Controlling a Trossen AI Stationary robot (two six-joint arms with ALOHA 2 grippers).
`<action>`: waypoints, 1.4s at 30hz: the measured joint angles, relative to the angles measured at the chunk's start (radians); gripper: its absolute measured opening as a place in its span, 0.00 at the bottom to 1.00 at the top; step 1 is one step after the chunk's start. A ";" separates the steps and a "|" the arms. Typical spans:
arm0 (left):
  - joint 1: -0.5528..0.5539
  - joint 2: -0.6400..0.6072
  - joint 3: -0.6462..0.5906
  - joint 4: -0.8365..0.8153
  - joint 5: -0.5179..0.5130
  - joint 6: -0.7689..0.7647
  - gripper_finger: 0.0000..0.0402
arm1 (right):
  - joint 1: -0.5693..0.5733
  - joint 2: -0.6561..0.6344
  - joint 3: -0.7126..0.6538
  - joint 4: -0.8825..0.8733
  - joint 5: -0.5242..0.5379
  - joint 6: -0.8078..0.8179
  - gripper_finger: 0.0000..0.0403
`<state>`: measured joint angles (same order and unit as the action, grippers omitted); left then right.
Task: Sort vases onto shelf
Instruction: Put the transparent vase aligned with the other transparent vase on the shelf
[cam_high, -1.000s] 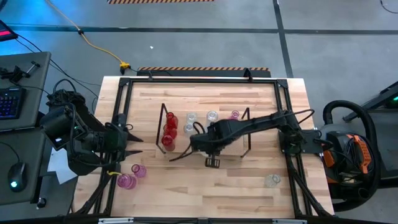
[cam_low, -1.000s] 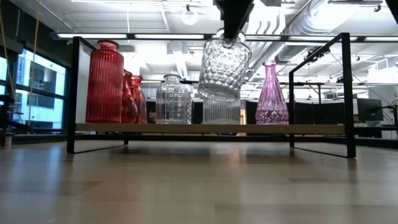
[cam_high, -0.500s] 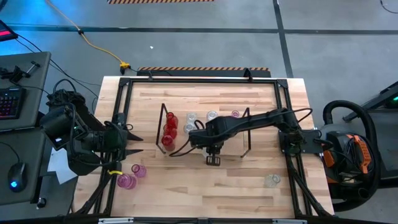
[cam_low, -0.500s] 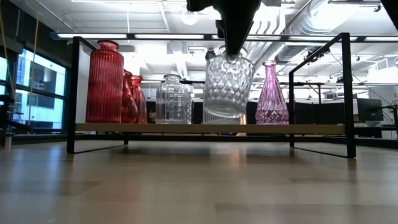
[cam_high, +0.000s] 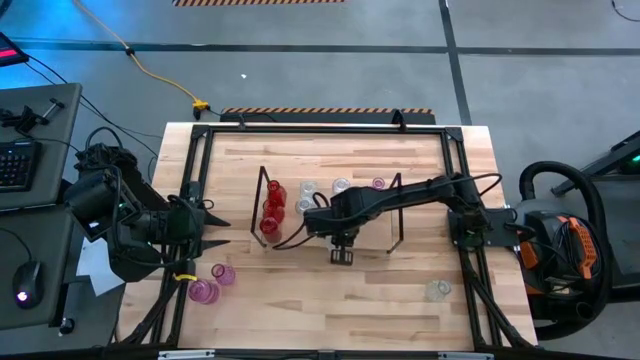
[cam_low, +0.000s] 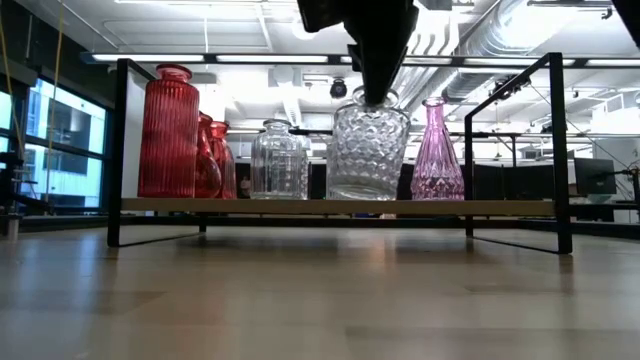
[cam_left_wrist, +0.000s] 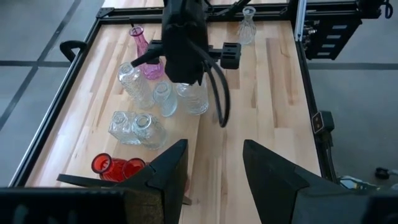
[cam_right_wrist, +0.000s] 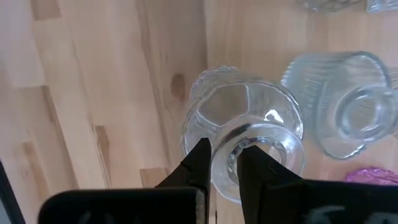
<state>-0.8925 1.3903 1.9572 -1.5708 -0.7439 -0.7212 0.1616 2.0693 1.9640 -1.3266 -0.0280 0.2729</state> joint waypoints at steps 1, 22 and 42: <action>0.000 0.000 0.000 0.000 0.000 0.004 0.37 | -0.005 0.000 0.000 0.000 0.001 0.001 0.06; 0.000 0.000 0.000 0.000 0.000 0.016 0.37 | -0.058 0.003 -0.002 0.002 -0.047 -0.009 0.11; 0.000 0.000 0.000 0.000 0.001 0.016 0.37 | -0.064 0.006 -0.004 0.018 -0.044 0.066 0.29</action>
<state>-0.8925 1.3907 1.9572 -1.5710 -0.7433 -0.7053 0.0978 2.0758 1.9598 -1.3083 -0.0715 0.3385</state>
